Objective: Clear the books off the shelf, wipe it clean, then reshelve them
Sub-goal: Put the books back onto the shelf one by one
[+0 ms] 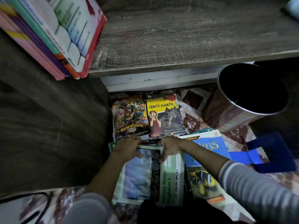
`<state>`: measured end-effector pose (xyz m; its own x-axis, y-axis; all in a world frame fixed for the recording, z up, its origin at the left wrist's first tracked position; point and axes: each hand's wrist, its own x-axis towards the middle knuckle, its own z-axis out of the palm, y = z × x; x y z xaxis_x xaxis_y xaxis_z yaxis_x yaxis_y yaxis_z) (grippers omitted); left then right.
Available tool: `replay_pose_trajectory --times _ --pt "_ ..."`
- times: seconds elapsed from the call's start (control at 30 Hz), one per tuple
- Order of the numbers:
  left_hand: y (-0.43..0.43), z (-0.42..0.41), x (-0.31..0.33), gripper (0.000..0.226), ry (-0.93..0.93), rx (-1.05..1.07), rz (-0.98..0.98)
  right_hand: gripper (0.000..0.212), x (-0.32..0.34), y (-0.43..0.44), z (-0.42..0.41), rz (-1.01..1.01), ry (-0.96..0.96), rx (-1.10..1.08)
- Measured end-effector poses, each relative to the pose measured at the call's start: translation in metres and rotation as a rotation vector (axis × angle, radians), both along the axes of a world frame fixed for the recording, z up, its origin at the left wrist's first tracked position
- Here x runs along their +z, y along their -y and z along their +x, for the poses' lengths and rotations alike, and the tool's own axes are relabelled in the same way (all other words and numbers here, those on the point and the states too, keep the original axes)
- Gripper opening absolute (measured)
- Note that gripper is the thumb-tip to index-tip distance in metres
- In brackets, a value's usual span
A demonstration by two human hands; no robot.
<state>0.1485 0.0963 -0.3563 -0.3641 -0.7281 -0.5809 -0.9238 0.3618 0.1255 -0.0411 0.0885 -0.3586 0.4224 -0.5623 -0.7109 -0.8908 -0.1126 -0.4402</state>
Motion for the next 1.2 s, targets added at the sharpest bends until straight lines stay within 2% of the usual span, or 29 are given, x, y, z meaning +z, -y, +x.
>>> replay_pose_trajectory --times 0.07,0.17,0.23,0.33,0.43,0.57,0.67,0.83,0.9,0.97,1.03,1.13,1.2 --pt "-0.002 0.002 0.016 0.063 -0.015 0.021 0.049 0.066 0.011 -0.006 -0.002 -0.016 0.030 -0.009" --pt "-0.005 0.002 0.044 0.052 -0.037 0.051 0.132 0.074 0.030 -0.016 -0.003 -0.061 0.062 -0.008" --pt "-0.008 0.001 0.068 0.047 -0.023 0.036 0.125 0.066 0.048 -0.022 -0.003 -0.066 0.108 -0.012" --pt "-0.013 -0.003 0.099 0.043 0.005 0.029 0.048 0.048 0.077 -0.029 -0.008 -0.086 0.152 -0.031" --pt "-0.018 -0.006 0.130 0.038 -0.034 0.066 -0.031 0.041 0.109 -0.035 -0.016 -0.173 0.178 -0.028" --pt "-0.027 -0.011 0.175 0.050 -0.126 0.102 -0.163 0.028 0.162 -0.045 -0.033 -0.315 0.160 0.004" --pt "-0.032 -0.022 0.212 0.045 -0.119 0.063 -0.247 0.027 0.197 -0.050 -0.045 -0.413 0.150 -0.028" --pt "-0.043 -0.043 0.270 0.056 0.009 -0.084 -0.557 0.021 0.246 -0.061 -0.067 -0.545 0.209 -0.100" --pt "-0.049 -0.051 0.293 0.063 0.044 -0.168 -0.826 0.019 0.266 -0.069 -0.080 -0.581 0.277 -0.155" --pt "-0.049 -0.058 0.307 0.071 -0.092 -0.237 -1.134 0.018 0.282 -0.074 -0.097 -0.580 0.402 -0.271" --pt "-0.048 -0.064 0.312 0.083 -0.264 -0.186 -1.344 0.017 0.291 -0.078 -0.109 -0.565 0.535 -0.396" --pt "-0.052 -0.074 0.305 0.101 -0.388 -0.066 -1.445 0.014 0.293 -0.083 -0.118 -0.534 0.740 -0.553" --pt "-0.053 -0.077 0.297 0.112 -0.430 0.070 -1.406 0.014 0.290 -0.084 -0.118 -0.528 0.845 -0.656"
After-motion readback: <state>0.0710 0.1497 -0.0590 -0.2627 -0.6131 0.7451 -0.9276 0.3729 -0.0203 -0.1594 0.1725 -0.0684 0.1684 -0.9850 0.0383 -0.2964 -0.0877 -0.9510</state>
